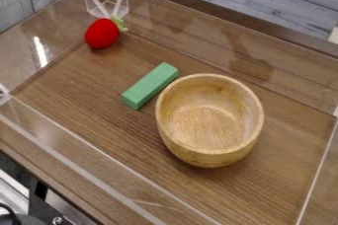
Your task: Move the red object to the left side of the table
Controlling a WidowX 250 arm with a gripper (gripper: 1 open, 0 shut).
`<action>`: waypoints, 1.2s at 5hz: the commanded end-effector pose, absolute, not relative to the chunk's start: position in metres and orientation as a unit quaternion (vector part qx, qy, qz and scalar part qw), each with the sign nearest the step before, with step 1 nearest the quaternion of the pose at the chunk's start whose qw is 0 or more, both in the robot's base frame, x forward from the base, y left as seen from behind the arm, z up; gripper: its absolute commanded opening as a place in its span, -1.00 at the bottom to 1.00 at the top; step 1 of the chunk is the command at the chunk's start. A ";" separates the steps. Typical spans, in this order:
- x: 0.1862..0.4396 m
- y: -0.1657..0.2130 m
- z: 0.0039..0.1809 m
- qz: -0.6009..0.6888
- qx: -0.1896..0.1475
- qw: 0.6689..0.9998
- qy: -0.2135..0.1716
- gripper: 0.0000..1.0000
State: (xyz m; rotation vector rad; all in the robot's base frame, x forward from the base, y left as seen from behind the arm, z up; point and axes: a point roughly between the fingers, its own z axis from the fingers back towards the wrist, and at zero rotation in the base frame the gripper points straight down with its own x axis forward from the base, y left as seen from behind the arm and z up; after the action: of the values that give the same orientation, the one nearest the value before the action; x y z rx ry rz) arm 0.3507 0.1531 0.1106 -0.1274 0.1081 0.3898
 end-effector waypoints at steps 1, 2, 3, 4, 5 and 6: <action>0.358 0.152 0.128 0.188 -0.049 0.981 0.023 -1.00; 0.360 0.152 0.122 0.190 -0.047 0.980 0.029 -1.00; 0.361 0.152 0.116 0.191 -0.045 0.980 0.035 -1.00; 0.362 0.151 0.111 0.193 -0.043 0.979 0.040 1.00; 0.363 0.150 0.107 0.194 -0.042 0.979 0.046 1.00; 0.358 0.144 0.113 0.190 -0.038 0.980 0.044 1.00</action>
State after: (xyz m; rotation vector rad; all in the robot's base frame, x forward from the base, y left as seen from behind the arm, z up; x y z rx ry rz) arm 0.3553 0.1442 0.0798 -0.0996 0.1802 0.3883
